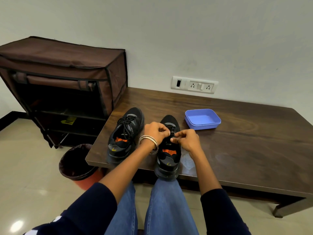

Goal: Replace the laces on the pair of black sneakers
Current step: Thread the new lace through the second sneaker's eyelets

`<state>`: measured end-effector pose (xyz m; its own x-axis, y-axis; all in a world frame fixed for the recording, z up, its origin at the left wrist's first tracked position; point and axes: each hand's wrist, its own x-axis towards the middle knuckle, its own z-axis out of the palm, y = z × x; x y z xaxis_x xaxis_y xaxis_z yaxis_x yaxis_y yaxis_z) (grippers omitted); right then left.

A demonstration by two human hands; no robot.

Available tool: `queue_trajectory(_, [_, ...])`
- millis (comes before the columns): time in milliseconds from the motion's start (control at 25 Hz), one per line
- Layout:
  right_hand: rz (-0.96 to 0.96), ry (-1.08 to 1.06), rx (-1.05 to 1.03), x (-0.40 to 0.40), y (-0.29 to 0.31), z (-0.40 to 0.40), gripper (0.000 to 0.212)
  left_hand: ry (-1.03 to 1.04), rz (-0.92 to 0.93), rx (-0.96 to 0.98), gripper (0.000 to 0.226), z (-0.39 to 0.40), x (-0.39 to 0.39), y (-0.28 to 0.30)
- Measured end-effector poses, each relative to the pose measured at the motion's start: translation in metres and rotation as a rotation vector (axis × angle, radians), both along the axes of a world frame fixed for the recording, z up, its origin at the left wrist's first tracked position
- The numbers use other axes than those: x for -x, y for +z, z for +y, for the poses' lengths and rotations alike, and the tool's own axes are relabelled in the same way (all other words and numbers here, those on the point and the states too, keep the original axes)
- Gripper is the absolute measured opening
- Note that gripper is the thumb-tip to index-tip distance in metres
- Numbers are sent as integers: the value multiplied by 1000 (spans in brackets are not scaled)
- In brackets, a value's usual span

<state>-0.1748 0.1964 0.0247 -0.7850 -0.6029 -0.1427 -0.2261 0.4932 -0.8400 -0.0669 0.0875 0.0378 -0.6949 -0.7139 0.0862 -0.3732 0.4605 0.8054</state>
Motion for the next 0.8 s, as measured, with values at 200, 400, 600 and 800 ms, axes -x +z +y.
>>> queue_trajectory(200, [204,53,-145,-5,-12,1,36,50,-100,8,9,14,4,-15])
queue_trajectory(400, [321,26,-183,-9,-9,6,27,94,-214,121,13,25,9,-13])
queue_trajectory(600, [273,-40,-107,-8,-12,11,25,71,-318,212,14,27,14,-9])
queue_trajectory(800, [269,-2,-111,-5,-13,9,27,94,-237,170,16,27,14,-16])
